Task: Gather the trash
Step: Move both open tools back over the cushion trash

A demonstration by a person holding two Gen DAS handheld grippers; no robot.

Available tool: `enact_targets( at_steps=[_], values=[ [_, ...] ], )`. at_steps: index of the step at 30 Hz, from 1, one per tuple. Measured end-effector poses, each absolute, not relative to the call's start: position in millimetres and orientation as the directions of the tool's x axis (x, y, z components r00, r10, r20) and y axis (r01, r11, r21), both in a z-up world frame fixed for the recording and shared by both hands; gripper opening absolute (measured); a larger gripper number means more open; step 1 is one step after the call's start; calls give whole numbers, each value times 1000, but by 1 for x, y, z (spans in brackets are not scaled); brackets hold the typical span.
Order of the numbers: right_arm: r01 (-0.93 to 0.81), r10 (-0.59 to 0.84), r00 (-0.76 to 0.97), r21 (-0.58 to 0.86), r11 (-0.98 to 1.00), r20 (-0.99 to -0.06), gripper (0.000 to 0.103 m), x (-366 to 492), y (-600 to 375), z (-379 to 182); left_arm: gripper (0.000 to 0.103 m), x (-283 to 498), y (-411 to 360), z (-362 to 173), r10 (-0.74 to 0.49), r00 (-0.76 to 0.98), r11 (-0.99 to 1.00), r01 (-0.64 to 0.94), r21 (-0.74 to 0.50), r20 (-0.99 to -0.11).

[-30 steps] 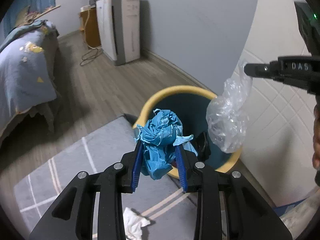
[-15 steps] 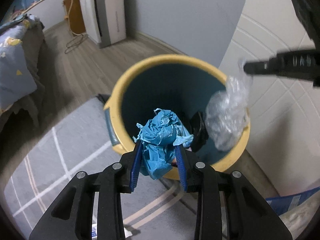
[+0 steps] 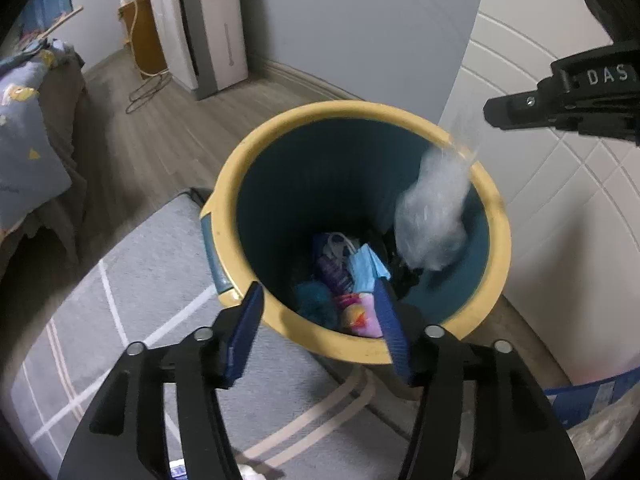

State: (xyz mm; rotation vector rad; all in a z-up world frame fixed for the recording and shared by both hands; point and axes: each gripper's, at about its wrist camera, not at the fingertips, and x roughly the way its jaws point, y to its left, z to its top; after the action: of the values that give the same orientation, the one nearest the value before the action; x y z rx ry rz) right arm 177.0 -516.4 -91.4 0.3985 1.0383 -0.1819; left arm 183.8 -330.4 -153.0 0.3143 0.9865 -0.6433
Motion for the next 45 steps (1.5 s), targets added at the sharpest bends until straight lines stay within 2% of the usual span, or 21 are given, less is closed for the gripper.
enact_targets(
  at_steps=[2, 5, 6, 7, 12, 22, 28, 38, 45],
  values=[
    [337, 38, 510, 240, 910, -859, 43, 178, -516, -89, 72, 184, -326, -149, -365, 397, 782, 621, -47, -842],
    [334, 34, 523, 241, 911, -852, 51, 178, -514, -84, 84, 185, -318, -143, -356, 420, 803, 594, -44, -835],
    [333, 37, 526, 247, 910, -850, 58, 178, -513, -82, 91, 184, -316, -141, -347, 428, 812, 583, -38, -835],
    [335, 40, 529, 252, 908, -847, 62, 178, -512, -80, 93, 184, -313, -139, -336, 438, 822, 569, -32, -833],
    [338, 40, 564, 274, 900, -825, 97, 174, -508, -64, 95, 181, -291, -124, -292, 475, 860, 511, -10, -830],
    [297, 77, 574, 296, 908, -815, 97, 171, -470, -44, 97, 148, -214, -60, -270, 557, 908, 419, -16, -786],
    [230, 98, 549, 262, 937, -830, 97, 166, -425, -47, 97, 121, -151, -37, -208, 600, 948, 317, -10, -773],
    [114, 169, 460, 246, 962, -872, 97, 152, -343, -74, 97, 94, -62, -44, -50, 605, 993, 118, 27, -795],
    [92, 183, 371, 232, 968, -910, 97, 142, -299, -108, 97, 87, -8, -73, -33, 547, 999, 21, -26, -836]
  ],
)
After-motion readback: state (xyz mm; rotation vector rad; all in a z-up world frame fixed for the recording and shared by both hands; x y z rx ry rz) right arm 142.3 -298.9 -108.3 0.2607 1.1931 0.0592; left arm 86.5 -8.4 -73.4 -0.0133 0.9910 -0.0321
